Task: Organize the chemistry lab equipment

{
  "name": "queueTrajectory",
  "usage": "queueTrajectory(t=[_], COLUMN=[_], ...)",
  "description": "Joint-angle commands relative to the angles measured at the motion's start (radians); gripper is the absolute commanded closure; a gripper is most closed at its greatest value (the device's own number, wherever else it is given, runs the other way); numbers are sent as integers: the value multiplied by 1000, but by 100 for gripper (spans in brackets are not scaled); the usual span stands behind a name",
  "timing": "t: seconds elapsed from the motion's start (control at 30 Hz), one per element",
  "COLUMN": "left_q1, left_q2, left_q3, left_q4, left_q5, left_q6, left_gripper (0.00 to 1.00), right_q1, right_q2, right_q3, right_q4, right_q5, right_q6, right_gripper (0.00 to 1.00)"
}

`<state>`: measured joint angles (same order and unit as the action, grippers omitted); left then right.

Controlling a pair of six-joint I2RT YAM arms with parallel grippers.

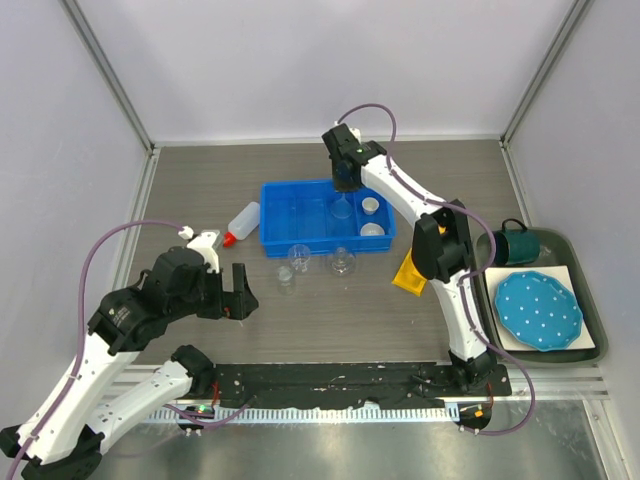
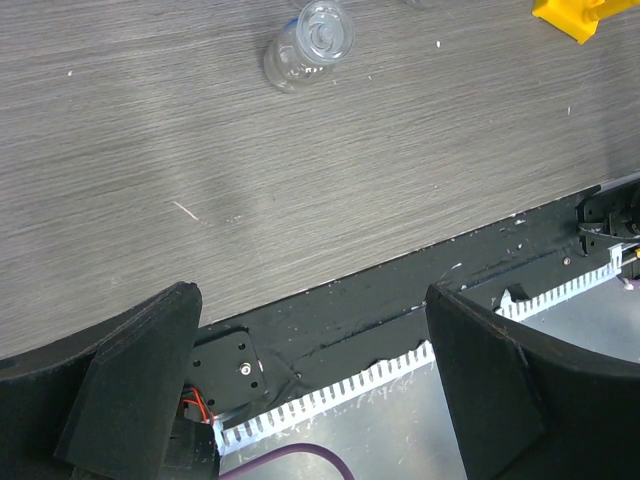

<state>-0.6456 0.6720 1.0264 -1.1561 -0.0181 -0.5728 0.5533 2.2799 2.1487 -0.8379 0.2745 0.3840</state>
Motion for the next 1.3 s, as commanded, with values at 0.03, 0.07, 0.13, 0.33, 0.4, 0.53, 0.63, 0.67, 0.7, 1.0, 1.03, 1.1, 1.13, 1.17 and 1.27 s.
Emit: queueTrajectory(t=[0.03, 0.07, 0.13, 0.33, 0.4, 0.53, 0.63, 0.67, 0.7, 1.0, 1.03, 1.1, 1.13, 1.17, 1.27], left_q1=[4, 4, 4, 4, 4, 4, 4, 4, 4, 4, 4, 4, 4, 4, 4], left_q2=[11, 8, 5, -2, -2, -3, -12, -14, -18, -51, -55, -61, -66, -72, -83], left_q3=[29, 29, 27, 24, 27, 27, 21, 21, 21, 18, 14, 12, 9, 6, 3], left_q4=[35, 32, 32, 29, 27, 27, 29, 26, 24, 9, 9, 7, 7, 9, 12], left_q5=[-13, -13, -14, -14, -14, -11, -9, -8, -8, -11, -11, -6, -6, -5, -2], left_q6=[-7, -7, -9, -9, -9, -7, -10, -10, -12, -9, -9, -10, -12, -13, -18], left_gripper=[0, 0, 0, 0, 0, 0, 0, 0, 0, 0, 0, 0, 0, 0, 0], right_q1=[-4, -6, -4, -4, -4, 3, 19, 29, 34, 154, 163, 189, 213, 227, 275], right_q2=[15, 15, 18, 7, -6, -54, -118, -141, -164, -526, -552, -629, -652, -686, -720], right_q3=[17, 14, 13, 13, 13, 4, -26, -38, -70, -462, -504, -623, -662, -697, -834], right_q4=[51, 56, 63, 63, 62, 49, 53, 51, 54, 106, 123, 144, 166, 178, 214], right_q5=[14, 15, 15, 14, 14, 3, 11, 14, 28, 107, 112, 111, 109, 104, 107], right_q6=[-22, -23, -25, -17, -16, -14, -16, -16, -19, -14, -1, 15, 39, 49, 87], right_gripper=[99, 99, 98, 70, 66, 60, 58, 58, 58, 50, 45, 41, 39, 38, 37])
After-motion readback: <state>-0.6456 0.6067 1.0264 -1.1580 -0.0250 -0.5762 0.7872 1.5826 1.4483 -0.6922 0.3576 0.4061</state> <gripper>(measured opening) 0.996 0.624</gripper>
